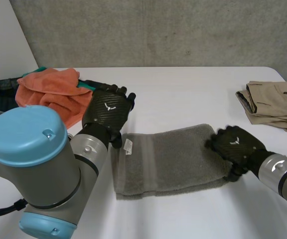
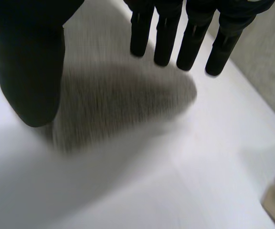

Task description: Fold the laundry.

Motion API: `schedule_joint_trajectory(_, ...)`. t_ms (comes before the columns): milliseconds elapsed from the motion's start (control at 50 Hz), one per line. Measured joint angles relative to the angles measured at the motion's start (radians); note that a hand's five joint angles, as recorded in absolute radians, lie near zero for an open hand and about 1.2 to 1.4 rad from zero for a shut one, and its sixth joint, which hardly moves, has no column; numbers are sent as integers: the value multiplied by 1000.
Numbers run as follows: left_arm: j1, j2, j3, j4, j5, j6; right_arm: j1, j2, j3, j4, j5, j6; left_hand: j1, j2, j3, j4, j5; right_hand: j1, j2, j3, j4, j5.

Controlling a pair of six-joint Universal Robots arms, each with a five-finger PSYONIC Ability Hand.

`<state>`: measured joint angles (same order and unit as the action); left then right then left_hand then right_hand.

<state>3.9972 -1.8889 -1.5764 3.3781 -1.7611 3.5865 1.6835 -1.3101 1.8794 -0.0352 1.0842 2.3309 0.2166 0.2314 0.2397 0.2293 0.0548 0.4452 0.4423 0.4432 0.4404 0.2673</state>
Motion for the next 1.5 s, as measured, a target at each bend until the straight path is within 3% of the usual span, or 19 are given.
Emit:
schedule_joint_trajectory(40,-1,-4,0,-1,0,0,-18,25,5,4,20,-62,0,0,0,0,0,58,51,52,56,60)
schedule_joint_trajectory(120,2,-1,-7,-2,0,0,-24,69,-13,7,77,-128,0,0,0,0,0,477,601,585,590,583)
schedule_joint_trajectory(160,5,8,-14,-3,-2,0,-13,87,-38,-1,115,-136,0,0,0,0,0,619,733,724,730,718)
schedule_joint_trajectory(340,36,91,-43,-11,-14,0,235,55,-173,-110,157,86,0,0,0,0,0,655,738,744,757,750)
schedule_joint_trajectory(520,85,147,-82,-11,-16,-2,513,116,-202,-219,41,207,0,0,0,0,0,655,738,745,757,752)
schedule_joint_trajectory(580,96,150,-91,-10,-15,-4,553,161,-212,-233,23,216,0,0,0,0,0,341,379,391,421,413)
schedule_joint_trajectory(600,100,150,-93,-10,-14,-4,562,177,-219,-235,29,223,0,0,0,0,0,135,171,192,200,182)
schedule_joint_trajectory(620,101,149,-93,-9,-14,-5,565,184,-224,-236,38,228,0,0,0,0,0,37,72,115,123,101)
schedule_joint_trajectory(640,103,148,-93,-9,-13,-5,564,195,-235,-235,66,246,0,0,0,0,0,-155,-136,-119,-103,-115)
schedule_joint_trajectory(680,102,145,-89,-8,-11,-8,549,196,-244,-231,107,278,0,0,0,0,0,-215,-221,-217,-212,-212)
schedule_joint_trajectory(780,77,120,-48,-6,-8,-41,439,111,-238,-204,176,443,0,0,0,0,0,-215,-224,-228,-229,-219)
schedule_joint_trajectory(900,-14,25,67,-13,-5,-134,265,-5,-185,-159,168,659,0,0,0,0,0,-215,-224,-228,-229,-219)
schedule_joint_trajectory(1080,-160,-234,291,-69,-5,-268,99,-40,-154,-33,145,751,0,0,0,0,0,-215,-224,-228,-229,-219)
schedule_joint_trajectory(1240,-192,-386,373,-169,-69,-305,98,41,-152,5,116,744,0,0,0,0,0,-215,-224,-228,-229,-219)
schedule_joint_trajectory(1400,-144,-377,300,-232,-186,-286,212,153,-190,-11,93,745,0,0,0,0,0,-215,-224,-228,-229,-219)
schedule_joint_trajectory(1500,-119,-355,221,-243,-202,-227,287,219,-216,-38,103,736,0,0,0,0,0,-215,-224,-228,-229,-219)
